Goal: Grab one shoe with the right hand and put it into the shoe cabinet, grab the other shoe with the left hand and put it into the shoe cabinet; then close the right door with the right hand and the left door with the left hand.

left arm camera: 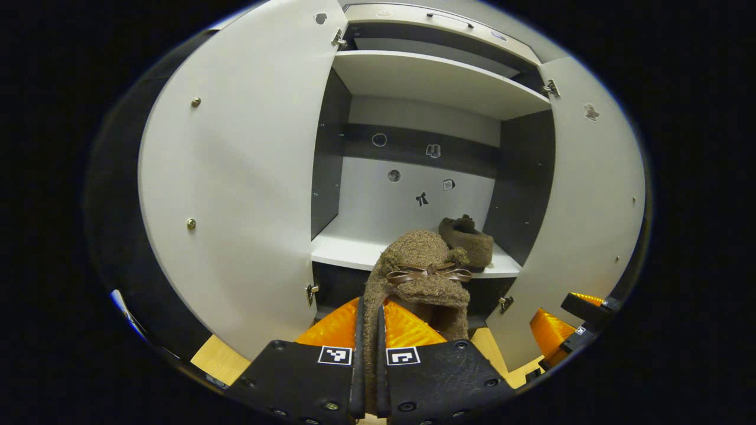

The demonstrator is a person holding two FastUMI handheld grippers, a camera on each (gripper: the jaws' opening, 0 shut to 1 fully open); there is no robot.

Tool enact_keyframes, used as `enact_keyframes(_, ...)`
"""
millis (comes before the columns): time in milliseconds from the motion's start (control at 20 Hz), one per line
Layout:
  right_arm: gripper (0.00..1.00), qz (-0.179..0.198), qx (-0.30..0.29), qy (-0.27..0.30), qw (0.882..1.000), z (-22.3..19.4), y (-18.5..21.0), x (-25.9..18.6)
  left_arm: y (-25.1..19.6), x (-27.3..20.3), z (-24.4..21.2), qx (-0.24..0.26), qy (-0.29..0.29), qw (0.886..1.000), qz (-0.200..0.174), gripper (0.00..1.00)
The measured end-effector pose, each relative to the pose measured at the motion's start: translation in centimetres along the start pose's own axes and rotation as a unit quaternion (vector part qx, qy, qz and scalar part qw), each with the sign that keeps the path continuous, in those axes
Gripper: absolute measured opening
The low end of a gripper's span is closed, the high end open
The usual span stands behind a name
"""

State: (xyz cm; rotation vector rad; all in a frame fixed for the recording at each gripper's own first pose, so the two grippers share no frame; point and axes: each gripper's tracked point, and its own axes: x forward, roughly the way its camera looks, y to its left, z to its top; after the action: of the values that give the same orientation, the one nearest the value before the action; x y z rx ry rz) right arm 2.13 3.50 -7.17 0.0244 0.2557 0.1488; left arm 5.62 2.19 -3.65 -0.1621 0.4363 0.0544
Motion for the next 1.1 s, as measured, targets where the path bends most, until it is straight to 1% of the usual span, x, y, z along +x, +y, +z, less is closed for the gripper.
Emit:
enact_keyframes(50, 0.92, -0.003, -0.001, -0.005, 1.000, 0.2, -0.3, 0.1, -0.1, 1.4, 0.7, -0.007, 0.004, 1.000, 0.003, 0.07)
enact_keyframes(100, 0.92, -0.009, -0.003, -0.007, 1.000, 0.4, -0.7, 0.1, -0.4, 3.5, 1.8, -0.014, 0.007, 1.000, -0.001, 0.07)
enact_keyframes(200, 0.92, -0.017, 0.000, -0.006, 1.000, 0.3, -1.4, 0.0, -0.5, 7.8, 4.7, -0.005, -0.012, 1.000, -0.001, 0.07)
enact_keyframes(250, 0.92, -0.021, 0.001, -0.007, 1.000, 0.2, -1.8, -0.1, -0.4, 10.5, 5.8, -0.001, -0.012, 1.000, 0.001, 0.07)
enact_keyframes(300, 0.92, -0.029, -0.001, -0.007, 1.000, 0.2, -2.3, -0.2, -0.5, 13.0, 6.4, -0.011, -0.004, 1.000, 0.002, 0.07)
enact_keyframes(350, 0.92, -0.037, -0.006, -0.011, 0.999, 0.4, -2.7, -0.3, -0.6, 15.3, 6.1, -0.028, 0.017, 0.999, 0.004, 0.07)
enact_keyframes(450, 0.92, -0.044, -0.016, -0.021, 0.999, 0.7, -3.0, -0.6, -0.4, 19.6, 4.4, -0.052, 0.063, 0.997, 0.016, 0.07)
enact_keyframes(500, 0.92, -0.046, -0.020, -0.022, 0.998, 0.8, -3.1, -0.7, 0.0, 20.8, 3.4, -0.054, 0.081, 0.995, 0.029, 0.07)
enact_keyframes(550, 0.92, -0.047, -0.022, -0.022, 0.998, 0.8, -3.2, -0.8, -0.2, 21.6, 4.2, -0.058, 0.072, 0.995, 0.030, 0.08)
enact_keyframes(600, 0.92, -0.049, -0.024, -0.021, 0.998, 0.7, -3.4, -0.9, -0.6, 22.1, 4.6, -0.057, 0.058, 0.996, 0.024, 0.08)
enact_keyframes(700, 0.92, -0.051, -0.023, -0.020, 0.998, 0.7, -3.5, -1.1, -0.8, 22.5, 4.8, -0.053, 0.053, 0.997, 0.019, 0.07)
enact_keyframes(750, 0.92, -0.051, -0.021, -0.019, 0.998, 0.7, -3.6, -1.1, -1.1, 22.1, 5.0, -0.056, 0.050, 0.997, 0.014, 0.16)
enact_keyframes(800, 0.95, -0.051, -0.020, -0.017, 0.998, 0.6, -3.5, -1.1, -1.3, 21.6, 5.4, -0.064, 0.043, 0.997, 0.004, 0.21)
enact_keyframes(850, 0.92, -0.050, -0.019, -0.018, 0.998, 0.6, -3.5, -1.0, -1.2, 21.2, 5.9, -0.068, 0.033, 0.997, 0.001, 0.39)
enact_keyframes(900, 0.92, -0.047, -0.018, -0.018, 0.999, 0.7, -3.3, -1.0, -0.9, 20.6, 6.6, -0.062, 0.014, 0.998, 0.004, 0.42)
enact_keyframes(950, 0.91, -0.042, -0.018, -0.018, 0.999, 0.7, -3.1, -1.0, -1.0, 19.9, 7.1, -0.051, -0.002, 0.999, 0.002, 0.42)
enact_keyframes(1000, 0.91, -0.038, -0.020, -0.019, 0.999, 0.7, -2.8, -1.0, -1.0, 18.9, 7.6, -0.036, -0.020, 0.999, 0.000, 0.47)
enact_keyframes(1050, 0.92, -0.035, -0.023, -0.022, 0.999, 0.9, -2.6, -1.1, -1.4, 18.0, 8.1, -0.021, -0.037, 0.999, -0.006, 0.51)
enact_keyframes(1100, 0.92, -0.033, -0.025, -0.027, 0.999, 1.2, -2.4, -1.1, -1.9, 16.6, 8.5, -0.009, -0.055, 0.998, -0.014, 0.52)
